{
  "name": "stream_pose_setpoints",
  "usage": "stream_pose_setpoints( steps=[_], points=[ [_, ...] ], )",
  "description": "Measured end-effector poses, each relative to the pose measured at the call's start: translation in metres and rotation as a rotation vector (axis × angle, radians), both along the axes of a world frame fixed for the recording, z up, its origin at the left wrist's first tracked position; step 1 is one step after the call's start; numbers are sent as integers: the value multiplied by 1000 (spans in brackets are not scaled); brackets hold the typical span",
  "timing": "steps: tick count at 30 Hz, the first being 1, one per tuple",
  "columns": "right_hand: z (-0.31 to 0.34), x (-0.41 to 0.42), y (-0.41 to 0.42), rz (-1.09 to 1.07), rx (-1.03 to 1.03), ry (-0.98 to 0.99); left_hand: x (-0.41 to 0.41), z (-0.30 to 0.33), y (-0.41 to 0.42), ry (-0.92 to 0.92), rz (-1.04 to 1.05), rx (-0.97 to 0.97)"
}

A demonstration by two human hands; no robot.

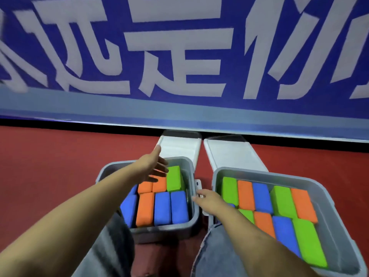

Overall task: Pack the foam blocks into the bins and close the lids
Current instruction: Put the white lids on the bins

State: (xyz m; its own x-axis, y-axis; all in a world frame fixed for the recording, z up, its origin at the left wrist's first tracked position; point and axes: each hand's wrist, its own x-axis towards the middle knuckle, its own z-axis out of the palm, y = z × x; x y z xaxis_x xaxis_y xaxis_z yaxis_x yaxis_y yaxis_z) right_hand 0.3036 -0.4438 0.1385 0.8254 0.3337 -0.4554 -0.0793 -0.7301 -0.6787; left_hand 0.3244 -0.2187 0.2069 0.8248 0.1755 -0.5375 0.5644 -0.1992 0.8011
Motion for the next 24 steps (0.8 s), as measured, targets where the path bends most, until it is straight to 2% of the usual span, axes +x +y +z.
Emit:
stream_pose_setpoints(
  steps=[4, 8, 11, 15, 19, 21, 24],
  points=[
    [-21, 6, 13, 30, -39, 43, 1, -42, 9, 142, -60, 77],
    [-67, 14, 31, 67, -124, 63, 13, -84, 10, 159, -89, 66],
    [-104, 11, 50, 174, -214, 65, 16, -127, 14, 239, -106, 42],
    [-138, 16, 62, 399, -400, -12, 6, -183, 21, 436, -143, 7],
    [-155, 24, 69, 521, -515, 76, 5, -214, 32, 481, -32, -133],
    [-160, 25, 76, 501, -565, 178, 9, -222, 39, 466, 63, -174],
    [-164, 25, 81, 438, -597, 185, 14, -225, 47, 443, 94, -183]
  ],
)
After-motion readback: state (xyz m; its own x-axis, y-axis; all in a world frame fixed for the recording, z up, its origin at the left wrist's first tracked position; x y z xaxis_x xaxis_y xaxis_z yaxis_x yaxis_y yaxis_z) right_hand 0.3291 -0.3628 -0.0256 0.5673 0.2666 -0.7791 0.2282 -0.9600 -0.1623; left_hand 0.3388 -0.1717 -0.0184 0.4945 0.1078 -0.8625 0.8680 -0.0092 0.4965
